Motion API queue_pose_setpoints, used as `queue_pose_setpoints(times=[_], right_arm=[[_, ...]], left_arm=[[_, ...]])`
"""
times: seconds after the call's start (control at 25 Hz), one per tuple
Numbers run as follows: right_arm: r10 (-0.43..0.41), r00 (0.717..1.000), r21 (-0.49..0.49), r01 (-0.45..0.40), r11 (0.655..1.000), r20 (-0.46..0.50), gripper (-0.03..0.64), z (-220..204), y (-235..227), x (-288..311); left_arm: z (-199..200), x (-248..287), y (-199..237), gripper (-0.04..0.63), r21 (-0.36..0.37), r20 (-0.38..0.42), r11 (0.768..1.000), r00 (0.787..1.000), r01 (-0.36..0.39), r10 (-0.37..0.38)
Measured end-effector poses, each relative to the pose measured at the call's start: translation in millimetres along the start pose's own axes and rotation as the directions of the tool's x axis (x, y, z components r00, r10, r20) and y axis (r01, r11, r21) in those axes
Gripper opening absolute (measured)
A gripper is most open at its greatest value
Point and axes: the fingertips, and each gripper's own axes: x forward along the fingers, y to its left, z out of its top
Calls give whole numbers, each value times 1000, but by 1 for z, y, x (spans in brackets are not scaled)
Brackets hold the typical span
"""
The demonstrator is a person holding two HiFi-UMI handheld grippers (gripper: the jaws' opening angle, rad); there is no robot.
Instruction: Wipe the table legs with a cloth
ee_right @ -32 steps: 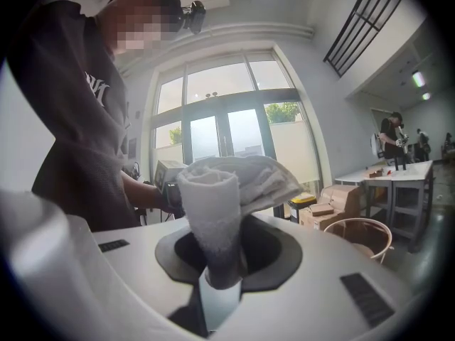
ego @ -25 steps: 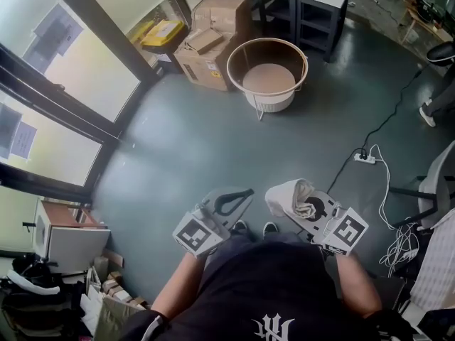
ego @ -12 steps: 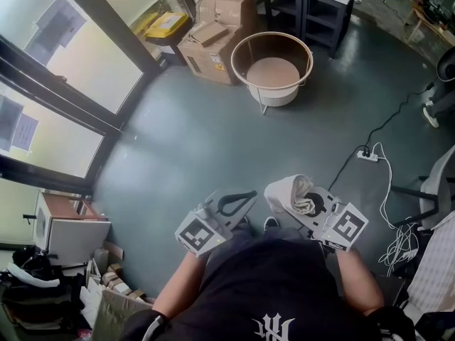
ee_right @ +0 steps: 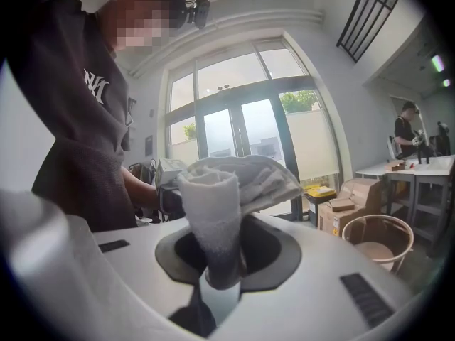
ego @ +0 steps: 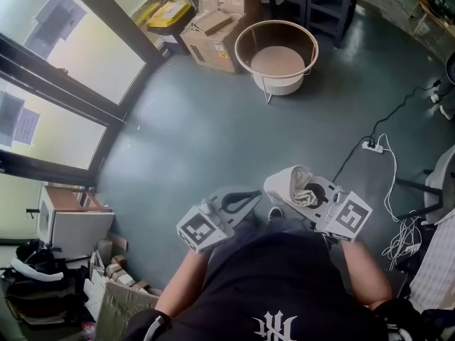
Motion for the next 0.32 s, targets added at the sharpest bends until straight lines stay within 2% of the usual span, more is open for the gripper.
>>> queue_pose_setpoints(times=[0.32], right_arm=[[27,1000,-2,-27,1000,-4,72,2,9,15]], left_arm=[[-2,-12,5,5,57,5,998,1000,-26,26]])
